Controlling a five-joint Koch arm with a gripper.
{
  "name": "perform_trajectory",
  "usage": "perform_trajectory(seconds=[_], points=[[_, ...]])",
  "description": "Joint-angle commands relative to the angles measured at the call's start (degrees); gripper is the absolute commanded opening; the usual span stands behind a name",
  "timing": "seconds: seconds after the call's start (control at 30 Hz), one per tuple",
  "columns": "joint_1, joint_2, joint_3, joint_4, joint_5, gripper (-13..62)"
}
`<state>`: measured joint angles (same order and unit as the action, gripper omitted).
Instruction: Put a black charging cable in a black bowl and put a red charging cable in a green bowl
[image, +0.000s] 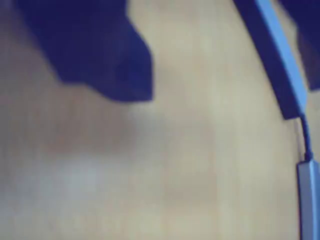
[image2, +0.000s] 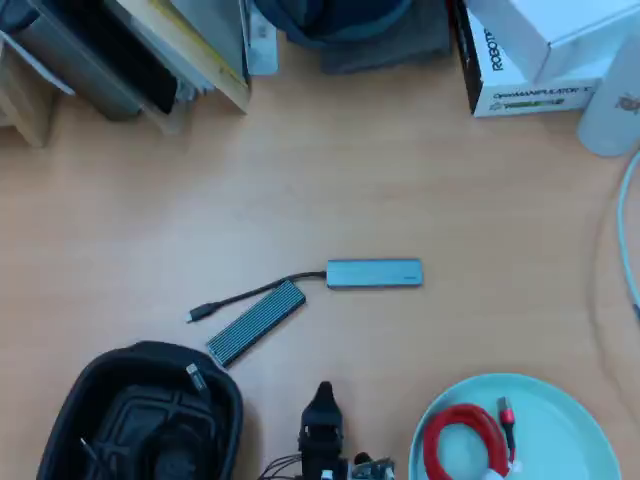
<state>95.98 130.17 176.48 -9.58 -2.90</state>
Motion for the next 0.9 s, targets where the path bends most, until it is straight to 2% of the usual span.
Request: perform_trajectory(seconds=[0.0, 0.17, 0.53, 0.87], points=[[-0.1, 5.9, 1.5, -2.7, -2.6, 32.2], [-2.1, 5.8, 4.3, -1.4, -9.7, 32.2], [-2.1, 5.7, 4.3, 12.9, -9.2, 32.3], [-2.2, 5.7, 4.3, 14.3, -9.3, 32.1]])
